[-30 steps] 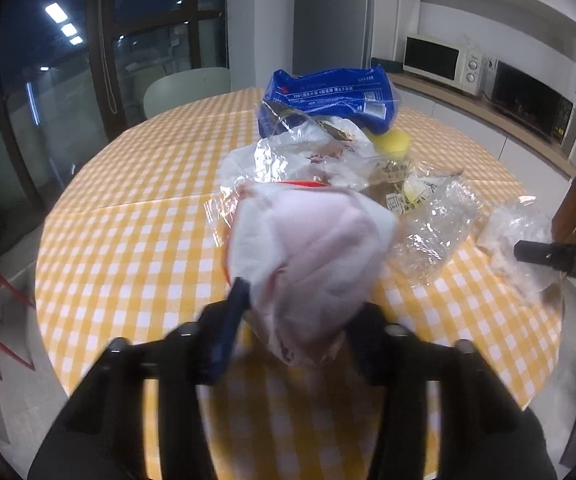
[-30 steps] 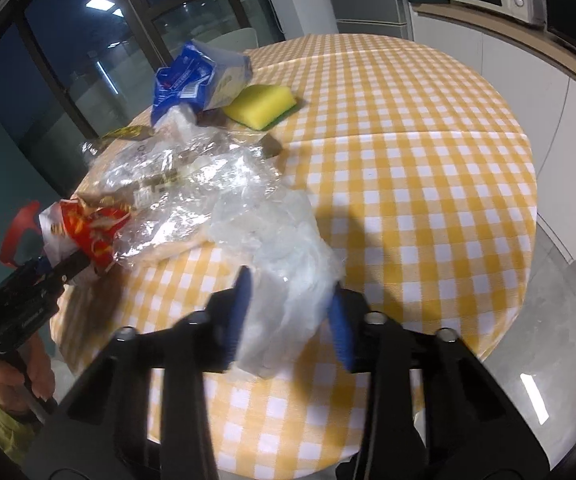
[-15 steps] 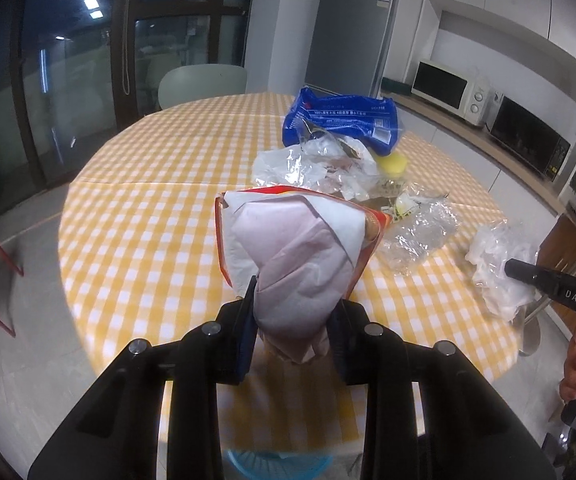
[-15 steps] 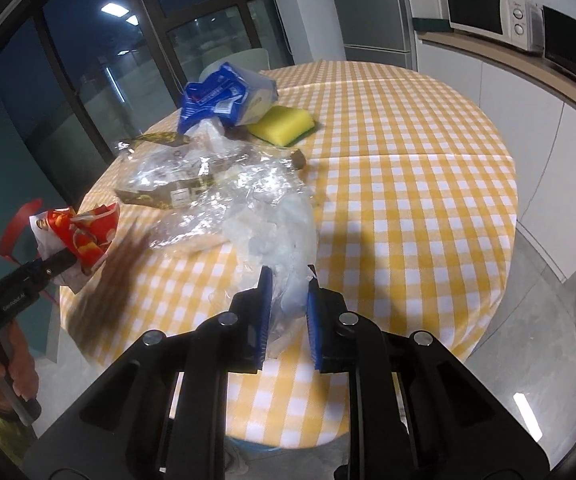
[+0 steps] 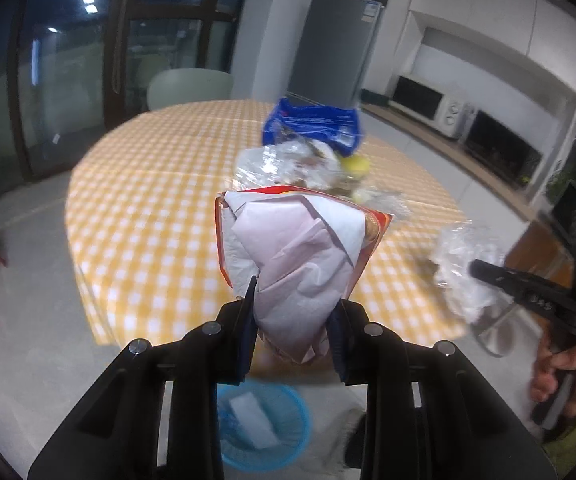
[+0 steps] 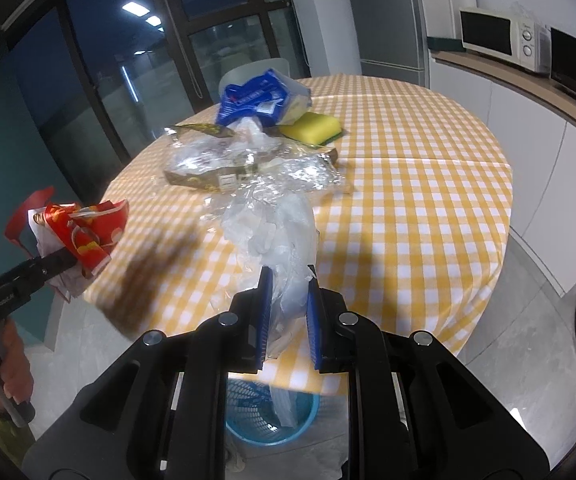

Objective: Collect trash
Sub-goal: 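Carry the chip bag and clear bag in both grippers over the wastebasket, then open both grippers to drop the chip bag and clear bag into the wastebasket, then raise both grippers back toward the remaining trash on the table, then grasp a clear wrapper with the left gripper while the right grasps a clear plastic bag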

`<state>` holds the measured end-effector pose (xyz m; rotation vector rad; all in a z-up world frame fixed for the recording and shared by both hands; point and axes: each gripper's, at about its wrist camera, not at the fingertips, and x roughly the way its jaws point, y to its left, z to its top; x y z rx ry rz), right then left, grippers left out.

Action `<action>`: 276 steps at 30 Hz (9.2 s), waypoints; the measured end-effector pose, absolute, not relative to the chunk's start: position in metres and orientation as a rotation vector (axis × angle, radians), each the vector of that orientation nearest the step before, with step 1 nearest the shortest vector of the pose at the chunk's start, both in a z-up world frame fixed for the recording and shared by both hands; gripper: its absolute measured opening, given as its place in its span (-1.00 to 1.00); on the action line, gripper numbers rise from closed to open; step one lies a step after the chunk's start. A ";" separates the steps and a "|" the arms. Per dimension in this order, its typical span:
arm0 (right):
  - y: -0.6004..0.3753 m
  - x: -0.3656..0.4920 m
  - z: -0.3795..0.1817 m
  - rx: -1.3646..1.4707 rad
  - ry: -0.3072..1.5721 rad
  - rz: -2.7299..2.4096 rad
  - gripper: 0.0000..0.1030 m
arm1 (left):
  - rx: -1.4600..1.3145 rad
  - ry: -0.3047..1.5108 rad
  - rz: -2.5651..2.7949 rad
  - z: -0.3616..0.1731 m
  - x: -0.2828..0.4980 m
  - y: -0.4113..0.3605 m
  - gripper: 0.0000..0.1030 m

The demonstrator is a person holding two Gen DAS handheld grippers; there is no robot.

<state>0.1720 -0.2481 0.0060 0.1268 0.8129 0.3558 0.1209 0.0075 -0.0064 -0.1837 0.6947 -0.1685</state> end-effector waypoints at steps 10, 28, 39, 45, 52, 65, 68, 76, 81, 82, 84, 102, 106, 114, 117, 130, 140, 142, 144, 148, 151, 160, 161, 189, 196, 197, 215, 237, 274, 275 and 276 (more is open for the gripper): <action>-0.233 0.117 0.014 0.111 0.777 0.405 -0.71 | -0.158 0.658 -0.194 -0.002 0.065 0.006 -0.42; -0.209 0.039 -0.016 0.045 0.812 0.472 -0.70 | -0.099 0.794 -0.195 -0.063 -0.001 -0.002 -0.42; -0.203 0.033 -0.066 0.032 0.904 0.458 -0.67 | -0.099 0.898 -0.169 -0.116 0.009 -0.005 -0.42; -0.198 0.034 -0.096 0.005 0.957 0.452 -0.69 | -0.112 0.951 -0.163 -0.144 0.016 -0.005 -0.42; -0.193 0.040 -0.127 0.014 1.006 0.458 -0.69 | -0.108 0.986 -0.150 -0.167 0.024 -0.004 -0.43; -0.180 0.068 -0.197 0.019 1.128 0.438 -0.66 | -0.089 1.085 -0.100 -0.226 0.055 0.003 -0.43; -0.174 0.077 -0.215 0.022 1.164 0.438 -0.66 | -0.103 1.110 -0.089 -0.239 0.064 0.005 -0.43; -0.168 0.094 -0.251 0.039 1.248 0.431 -0.66 | -0.110 1.166 -0.072 -0.267 0.077 0.008 -0.43; -0.167 0.104 -0.269 0.077 1.295 0.429 -0.66 | -0.125 1.215 -0.052 -0.287 0.088 0.015 -0.43; -0.166 0.104 -0.272 0.084 1.304 0.430 -0.66 | -0.130 1.224 -0.049 -0.291 0.093 0.013 -0.43; -0.166 0.109 -0.281 0.102 1.328 0.429 -0.66 | -0.130 1.238 -0.043 -0.298 0.099 0.014 -0.43; -0.147 0.154 -0.354 0.136 1.477 0.397 -0.66 | -0.163 1.388 -0.024 -0.366 0.151 0.019 -0.43; -0.141 0.160 -0.370 0.123 1.508 0.393 -0.66 | -0.139 1.425 -0.019 -0.379 0.160 0.016 -0.43; -0.132 0.170 -0.381 0.125 1.551 0.389 -0.47 | -0.128 1.498 -0.004 -0.397 0.174 0.012 -0.12; -0.135 0.172 -0.386 0.163 1.567 0.389 -0.24 | -0.124 1.485 0.020 -0.395 0.177 0.018 -0.10; -0.139 0.169 -0.387 0.110 1.564 0.340 -0.24 | -0.205 1.464 0.035 -0.388 0.174 0.032 -0.10; -0.136 0.153 -0.353 0.046 1.472 0.357 -0.14 | -0.189 1.409 0.044 -0.366 0.159 0.035 -0.09; -0.138 0.149 -0.345 0.041 1.451 0.359 -0.13 | -0.175 1.390 0.047 -0.359 0.156 0.036 -0.04; -0.141 0.144 -0.338 0.036 1.434 0.356 -0.06 | -0.139 1.354 0.051 -0.347 0.150 0.035 -0.01; -0.147 0.137 -0.332 0.020 1.423 0.338 -0.01 | -0.130 1.325 0.042 -0.335 0.139 0.034 0.04; -0.151 0.130 -0.325 0.021 1.416 0.347 0.00 | -0.132 1.317 0.038 -0.329 0.130 0.035 0.04; -0.169 0.091 -0.269 0.058 1.312 0.395 0.28 | -0.227 1.232 -0.012 -0.284 0.097 0.035 0.15; -0.172 0.088 -0.264 0.064 1.302 0.394 0.28 | -0.234 1.229 -0.015 -0.282 0.094 0.035 0.15; -0.214 0.032 -0.082 0.119 0.914 0.438 0.45 | -0.095 0.811 -0.009 -0.110 0.017 0.025 0.18; -0.224 0.046 -0.029 0.124 0.804 0.421 0.45 | -0.087 0.726 -0.024 -0.073 0.018 0.024 0.18; -0.227 0.050 -0.023 0.122 0.792 0.413 0.45 | -0.087 0.718 -0.026 -0.070 0.019 0.023 0.18; -0.257 0.134 0.016 0.206 0.736 0.340 0.44 | -0.049 0.617 -0.060 -0.013 0.077 -0.003 0.18; -0.262 0.251 -0.001 0.166 0.807 0.353 0.40 | -0.120 0.624 -0.054 -0.008 0.167 -0.020 0.18; -0.239 0.331 -0.036 0.192 0.950 0.476 -0.75 | -0.326 0.711 -0.159 -0.041 0.271 -0.017 -0.83; -0.241 0.325 -0.034 0.194 0.947 0.479 -0.78 | -0.323 0.700 -0.155 -0.038 0.266 -0.015 -0.84; -0.241 0.322 -0.033 0.195 0.943 0.482 -0.80 | -0.319 0.689 -0.150 -0.035 0.264 -0.014 -0.85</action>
